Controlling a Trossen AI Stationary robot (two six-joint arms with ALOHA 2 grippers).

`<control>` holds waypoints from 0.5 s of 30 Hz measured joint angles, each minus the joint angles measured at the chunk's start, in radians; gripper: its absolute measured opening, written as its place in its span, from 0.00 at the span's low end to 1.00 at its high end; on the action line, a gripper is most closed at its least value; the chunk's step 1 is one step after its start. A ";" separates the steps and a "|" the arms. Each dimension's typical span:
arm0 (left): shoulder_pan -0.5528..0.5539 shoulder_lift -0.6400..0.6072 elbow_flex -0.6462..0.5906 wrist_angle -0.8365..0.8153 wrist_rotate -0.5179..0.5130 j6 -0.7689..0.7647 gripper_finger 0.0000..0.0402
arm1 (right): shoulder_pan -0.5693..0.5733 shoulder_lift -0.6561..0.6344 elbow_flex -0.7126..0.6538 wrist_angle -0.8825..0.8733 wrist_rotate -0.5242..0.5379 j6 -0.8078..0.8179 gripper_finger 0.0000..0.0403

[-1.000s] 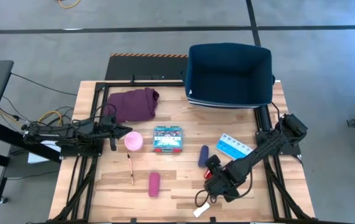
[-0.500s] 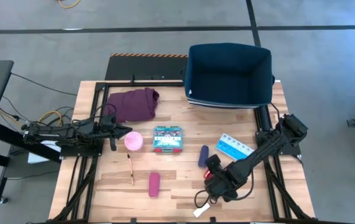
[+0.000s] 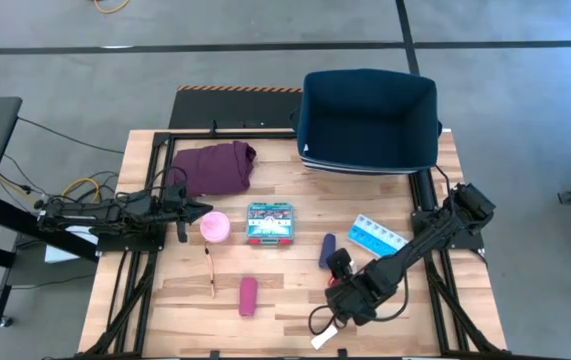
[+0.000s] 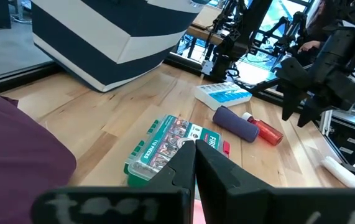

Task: Pick & place medical supplies in basket/bin
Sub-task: Put the red medicine bottle into the blue bin

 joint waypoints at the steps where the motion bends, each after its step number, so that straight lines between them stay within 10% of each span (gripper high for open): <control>1: 0.000 0.000 0.000 0.000 0.000 0.000 0.00 | 0.000 0.000 0.000 -0.001 0.000 0.000 0.61; 15: 0.000 0.000 0.000 0.000 0.000 -0.001 0.00 | -0.019 0.000 0.000 0.003 -0.016 0.028 0.70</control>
